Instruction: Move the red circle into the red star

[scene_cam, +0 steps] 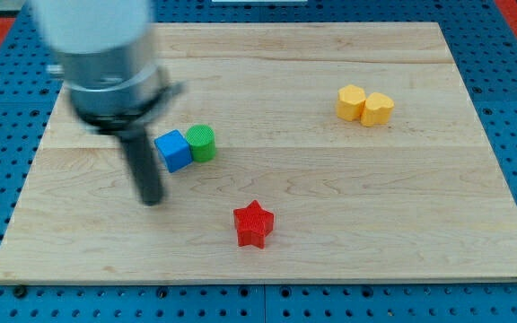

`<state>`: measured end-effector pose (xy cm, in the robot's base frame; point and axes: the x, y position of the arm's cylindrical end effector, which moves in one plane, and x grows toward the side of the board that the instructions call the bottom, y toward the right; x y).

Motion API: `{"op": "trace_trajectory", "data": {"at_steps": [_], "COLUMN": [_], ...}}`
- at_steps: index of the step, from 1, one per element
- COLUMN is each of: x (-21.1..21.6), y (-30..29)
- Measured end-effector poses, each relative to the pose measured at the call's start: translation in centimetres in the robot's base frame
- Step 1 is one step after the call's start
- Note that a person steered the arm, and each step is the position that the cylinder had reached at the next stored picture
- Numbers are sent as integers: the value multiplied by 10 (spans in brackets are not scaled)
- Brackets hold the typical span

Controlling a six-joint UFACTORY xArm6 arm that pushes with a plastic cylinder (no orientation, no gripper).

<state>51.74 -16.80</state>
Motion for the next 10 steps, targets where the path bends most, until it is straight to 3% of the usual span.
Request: {"op": "trace_trajectory", "data": {"at_steps": [1, 3, 5, 6, 7, 9, 10], "x": [-38, -171, -156, -143, -131, -99, -119], "y": [-73, -119, 27, 70, 66, 150, 174]}}
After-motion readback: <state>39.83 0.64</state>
